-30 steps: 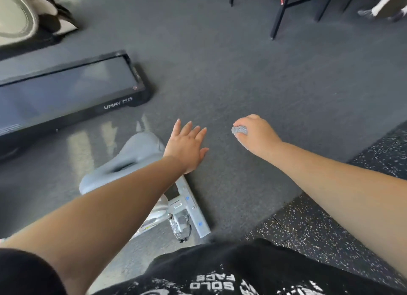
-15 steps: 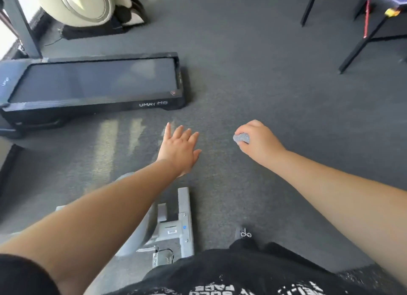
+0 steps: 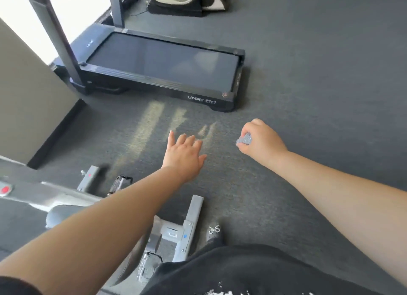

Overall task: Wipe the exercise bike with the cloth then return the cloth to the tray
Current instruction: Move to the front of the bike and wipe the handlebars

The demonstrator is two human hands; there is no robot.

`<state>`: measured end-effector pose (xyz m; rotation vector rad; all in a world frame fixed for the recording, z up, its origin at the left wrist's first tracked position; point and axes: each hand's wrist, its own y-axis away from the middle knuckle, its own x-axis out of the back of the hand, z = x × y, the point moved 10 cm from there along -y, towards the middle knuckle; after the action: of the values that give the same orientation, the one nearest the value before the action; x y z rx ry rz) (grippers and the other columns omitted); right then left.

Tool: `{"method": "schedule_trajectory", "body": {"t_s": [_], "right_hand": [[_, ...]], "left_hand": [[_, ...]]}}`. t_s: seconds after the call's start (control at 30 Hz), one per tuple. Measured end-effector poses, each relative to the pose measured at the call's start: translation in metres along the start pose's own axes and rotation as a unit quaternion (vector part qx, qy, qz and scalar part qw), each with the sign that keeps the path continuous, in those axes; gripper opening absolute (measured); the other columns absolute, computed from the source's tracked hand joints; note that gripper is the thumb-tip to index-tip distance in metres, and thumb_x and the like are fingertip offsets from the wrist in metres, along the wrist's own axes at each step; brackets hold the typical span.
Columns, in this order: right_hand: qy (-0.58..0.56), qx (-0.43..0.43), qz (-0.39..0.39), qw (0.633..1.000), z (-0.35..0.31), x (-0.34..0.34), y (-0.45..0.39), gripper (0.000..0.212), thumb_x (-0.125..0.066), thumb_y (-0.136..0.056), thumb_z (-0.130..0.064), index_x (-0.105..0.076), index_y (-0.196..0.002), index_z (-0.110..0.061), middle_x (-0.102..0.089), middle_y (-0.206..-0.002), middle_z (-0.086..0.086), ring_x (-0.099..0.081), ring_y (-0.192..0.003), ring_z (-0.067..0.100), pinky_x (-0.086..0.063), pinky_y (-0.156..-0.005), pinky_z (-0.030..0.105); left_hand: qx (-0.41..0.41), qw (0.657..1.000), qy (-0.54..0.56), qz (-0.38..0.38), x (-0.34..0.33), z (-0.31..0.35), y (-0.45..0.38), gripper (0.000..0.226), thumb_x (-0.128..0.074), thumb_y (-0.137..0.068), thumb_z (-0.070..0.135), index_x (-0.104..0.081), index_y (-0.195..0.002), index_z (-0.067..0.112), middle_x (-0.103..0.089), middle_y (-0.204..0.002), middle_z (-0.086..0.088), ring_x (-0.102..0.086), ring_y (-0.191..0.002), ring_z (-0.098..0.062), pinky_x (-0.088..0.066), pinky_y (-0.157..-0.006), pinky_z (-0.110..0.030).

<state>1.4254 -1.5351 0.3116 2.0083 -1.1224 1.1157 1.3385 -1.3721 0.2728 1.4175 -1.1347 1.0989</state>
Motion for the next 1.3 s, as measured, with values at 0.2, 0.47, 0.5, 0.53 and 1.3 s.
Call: {"method": "schedule_trajectory", "body": {"t_s": [0.2, 0.47, 0.5, 0.53, 1.3], "right_hand": [[0.001, 0.052, -0.038, 0.998, -0.037, -0.017, -0.103, 0.021, -0.064, -0.085, -0.028, -0.064, -0.105, -0.026, -0.048, -0.105, -0.002, -0.053, -0.090, 0.022, -0.044, -0.072, 0.032], [-0.032, 0.070, -0.066, 0.995, -0.074, -0.012, -0.226, 0.036, -0.078, -0.076, -0.029, -0.067, -0.109, -0.022, -0.045, -0.112, 0.001, -0.048, -0.096, 0.015, -0.035, -0.085, 0.025], [-0.034, 0.075, -0.073, 0.994, -0.080, -0.015, -0.240, 0.038, -0.078, -0.076, -0.028, -0.066, -0.111, -0.022, -0.045, -0.113, 0.001, -0.048, -0.097, 0.015, -0.035, -0.085, 0.024], [-0.033, 0.081, -0.082, 0.993, -0.086, -0.020, -0.254, 0.039, -0.078, -0.076, -0.026, -0.065, -0.112, -0.022, -0.045, -0.114, 0.002, -0.049, -0.097, 0.016, -0.035, -0.085, 0.024], [0.029, 0.463, -0.252, 0.849, -0.421, -0.159, -0.477, 0.037, -0.071, -0.081, -0.024, -0.062, -0.117, -0.019, -0.045, -0.114, 0.005, -0.054, -0.099, 0.019, -0.037, -0.085, 0.023]], "left_hand": [[0.056, 0.998, 0.034, -0.005, -0.010, -0.067, -0.065, 0.053, -0.031, -0.095, 0.051, -0.039, -0.138, 0.021, -0.041, -0.145, -0.002, -0.029, -0.138, -0.025, -0.004, -0.117, -0.054], [0.095, 0.994, 0.046, -0.024, -0.005, -0.142, -0.145, 0.055, -0.036, -0.095, 0.050, -0.035, -0.141, 0.021, -0.041, -0.146, -0.002, -0.033, -0.137, -0.025, -0.011, -0.117, -0.051], [0.100, 0.994, 0.045, -0.020, -0.003, -0.151, -0.152, 0.057, -0.035, -0.095, 0.051, -0.032, -0.143, 0.021, -0.039, -0.147, -0.002, -0.032, -0.137, -0.025, -0.011, -0.116, -0.050], [0.110, 0.993, 0.049, -0.018, -0.002, -0.161, -0.158, 0.058, -0.035, -0.095, 0.050, -0.029, -0.145, 0.021, -0.037, -0.149, -0.002, -0.030, -0.139, -0.024, -0.011, -0.117, -0.050], [0.573, 0.809, 0.135, 0.008, 0.006, -0.441, -0.127, 0.068, -0.031, -0.095, 0.051, -0.010, -0.152, 0.020, -0.013, -0.160, -0.002, -0.003, -0.148, -0.023, 0.002, -0.120, -0.042]]}}
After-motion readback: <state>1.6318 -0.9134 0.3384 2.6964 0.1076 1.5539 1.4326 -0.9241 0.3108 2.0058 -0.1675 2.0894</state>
